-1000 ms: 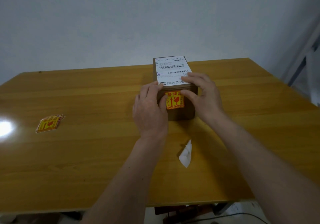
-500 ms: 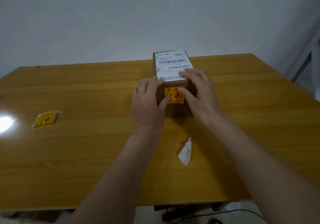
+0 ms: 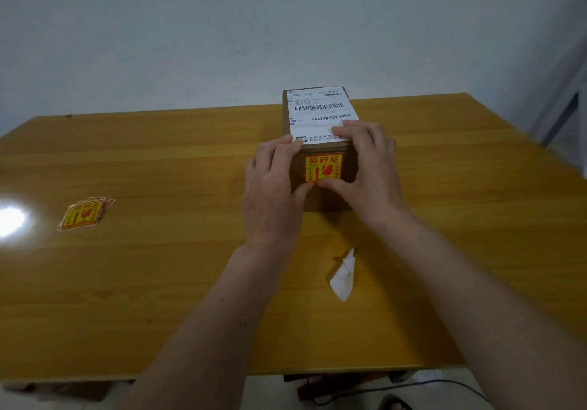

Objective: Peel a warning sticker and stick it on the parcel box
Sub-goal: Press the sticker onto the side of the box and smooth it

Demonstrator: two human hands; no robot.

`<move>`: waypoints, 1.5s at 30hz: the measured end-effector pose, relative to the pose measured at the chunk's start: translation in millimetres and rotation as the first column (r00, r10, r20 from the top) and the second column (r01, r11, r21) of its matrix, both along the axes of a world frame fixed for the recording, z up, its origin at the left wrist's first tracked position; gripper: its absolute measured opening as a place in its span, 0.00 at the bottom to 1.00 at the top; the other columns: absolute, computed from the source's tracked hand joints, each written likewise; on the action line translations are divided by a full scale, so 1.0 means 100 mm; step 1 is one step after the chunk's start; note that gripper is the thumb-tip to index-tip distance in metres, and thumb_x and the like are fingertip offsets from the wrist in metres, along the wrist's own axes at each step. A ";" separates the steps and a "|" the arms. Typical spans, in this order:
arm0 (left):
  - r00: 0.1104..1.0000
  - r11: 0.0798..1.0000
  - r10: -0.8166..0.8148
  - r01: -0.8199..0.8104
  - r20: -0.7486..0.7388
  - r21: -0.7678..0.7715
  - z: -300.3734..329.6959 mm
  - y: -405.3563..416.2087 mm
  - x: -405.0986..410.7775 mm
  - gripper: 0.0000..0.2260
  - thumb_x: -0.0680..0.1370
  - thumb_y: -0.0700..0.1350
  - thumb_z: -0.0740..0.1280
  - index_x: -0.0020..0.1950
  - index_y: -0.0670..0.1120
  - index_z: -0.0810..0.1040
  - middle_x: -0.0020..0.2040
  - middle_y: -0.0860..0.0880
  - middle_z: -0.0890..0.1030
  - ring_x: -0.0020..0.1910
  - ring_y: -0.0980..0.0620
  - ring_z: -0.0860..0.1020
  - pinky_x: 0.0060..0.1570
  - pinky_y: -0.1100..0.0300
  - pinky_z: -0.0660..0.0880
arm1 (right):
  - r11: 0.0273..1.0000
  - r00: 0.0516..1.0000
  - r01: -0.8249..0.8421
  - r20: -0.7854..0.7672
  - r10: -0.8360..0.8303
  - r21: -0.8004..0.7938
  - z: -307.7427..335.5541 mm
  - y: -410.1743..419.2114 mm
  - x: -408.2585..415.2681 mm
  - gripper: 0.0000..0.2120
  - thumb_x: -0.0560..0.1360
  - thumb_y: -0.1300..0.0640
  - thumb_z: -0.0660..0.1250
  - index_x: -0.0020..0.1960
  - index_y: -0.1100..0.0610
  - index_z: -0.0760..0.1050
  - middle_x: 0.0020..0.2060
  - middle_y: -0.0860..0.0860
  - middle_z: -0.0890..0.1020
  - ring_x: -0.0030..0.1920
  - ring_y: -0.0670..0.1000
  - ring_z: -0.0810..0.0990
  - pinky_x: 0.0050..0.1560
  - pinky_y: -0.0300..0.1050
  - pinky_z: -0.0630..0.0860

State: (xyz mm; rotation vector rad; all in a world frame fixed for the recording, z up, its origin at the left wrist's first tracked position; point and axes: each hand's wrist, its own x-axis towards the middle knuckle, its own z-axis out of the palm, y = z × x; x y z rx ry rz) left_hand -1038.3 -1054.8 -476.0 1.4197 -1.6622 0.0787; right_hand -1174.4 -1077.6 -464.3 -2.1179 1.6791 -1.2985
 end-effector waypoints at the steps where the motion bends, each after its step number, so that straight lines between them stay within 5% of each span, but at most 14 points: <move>1: 1.000 1.000 -0.002 0.002 0.000 -0.003 0.00 0.00 0.00 0.27 0.67 0.41 0.75 0.63 0.47 0.71 0.63 0.47 0.74 0.61 0.48 0.72 0.53 0.60 0.70 | 1.000 1.000 -0.007 -0.016 0.007 0.005 0.00 0.00 -0.01 0.34 0.63 0.56 0.78 0.66 0.52 0.69 0.66 0.50 0.69 0.66 0.54 0.64 0.63 0.44 0.67; 6: 1.000 1.000 -0.013 0.013 0.002 -0.001 0.01 0.00 0.01 0.27 0.67 0.40 0.75 0.63 0.47 0.71 0.63 0.47 0.73 0.61 0.49 0.72 0.53 0.59 0.72 | 0.996 0.996 -0.078 -0.037 0.079 0.040 0.03 -0.01 -0.12 0.35 0.63 0.60 0.78 0.66 0.52 0.68 0.66 0.50 0.68 0.67 0.53 0.64 0.63 0.42 0.63; 13: 0.999 0.999 -0.029 0.028 0.028 0.016 0.02 0.01 0.02 0.27 0.67 0.41 0.76 0.64 0.47 0.71 0.64 0.47 0.73 0.62 0.49 0.71 0.54 0.59 0.72 | 0.969 0.977 -0.211 0.008 0.212 0.131 0.10 -0.01 -0.27 0.35 0.65 0.64 0.76 0.67 0.50 0.68 0.67 0.48 0.66 0.70 0.51 0.62 0.70 0.52 0.65; 20: 0.996 0.999 0.043 -0.044 -0.073 -0.007 0.17 -0.07 -0.05 0.13 0.73 0.49 0.70 0.54 0.46 0.75 0.55 0.47 0.75 0.53 0.50 0.73 0.41 0.59 0.70 | 0.982 0.953 -0.183 0.237 0.189 -0.050 0.07 -0.14 -0.17 0.21 0.67 0.55 0.75 0.59 0.51 0.78 0.50 0.38 0.71 0.61 0.57 0.71 0.61 0.56 0.73; 29: 0.998 0.998 -0.055 0.056 0.031 -0.020 0.06 -0.09 0.07 0.23 0.66 0.43 0.76 0.59 0.45 0.73 0.57 0.44 0.75 0.55 0.46 0.75 0.44 0.49 0.79 | 0.985 0.983 -0.175 0.056 0.174 0.006 0.03 -0.10 -0.24 0.31 0.64 0.59 0.77 0.65 0.52 0.73 0.62 0.51 0.72 0.64 0.54 0.66 0.64 0.45 0.65; 34: 0.995 0.995 -0.097 0.097 0.034 -0.008 0.05 -0.11 0.11 0.26 0.65 0.41 0.77 0.60 0.45 0.72 0.59 0.44 0.74 0.55 0.46 0.75 0.47 0.48 0.79 | 0.986 0.986 -0.164 -0.020 0.164 0.028 0.08 -0.10 -0.25 0.33 0.62 0.59 0.78 0.65 0.52 0.71 0.62 0.49 0.71 0.64 0.53 0.66 0.63 0.46 0.67; 39: 0.994 0.994 -0.105 0.105 0.009 0.010 0.15 -0.08 0.11 0.17 0.71 0.39 0.71 0.58 0.46 0.74 0.58 0.47 0.75 0.52 0.49 0.76 0.45 0.52 0.79 | 0.968 0.969 -0.238 0.082 0.231 0.077 0.21 -0.12 -0.31 0.25 0.66 0.61 0.75 0.62 0.53 0.76 0.56 0.44 0.72 0.62 0.54 0.71 0.64 0.54 0.72; 42: 0.999 0.998 -0.034 0.035 -0.028 0.051 0.29 -0.01 0.05 0.07 0.78 0.42 0.63 0.55 0.46 0.76 0.55 0.48 0.76 0.49 0.50 0.76 0.43 0.56 0.76 | 0.959 0.954 -0.244 0.211 0.211 0.146 0.31 -0.06 -0.27 0.19 0.71 0.62 0.71 0.61 0.53 0.77 0.56 0.45 0.74 0.62 0.50 0.72 0.66 0.49 0.71; 45: 1.000 0.988 0.014 -0.013 -0.007 0.157 0.46 0.07 0.01 0.10 0.81 0.45 0.57 0.57 0.47 0.75 0.57 0.48 0.77 0.49 0.52 0.75 0.43 0.56 0.75 | 0.939 0.967 -0.235 0.152 0.202 0.249 0.43 0.04 -0.26 0.18 0.76 0.65 0.64 0.65 0.55 0.74 0.65 0.49 0.73 0.67 0.50 0.69 0.70 0.46 0.66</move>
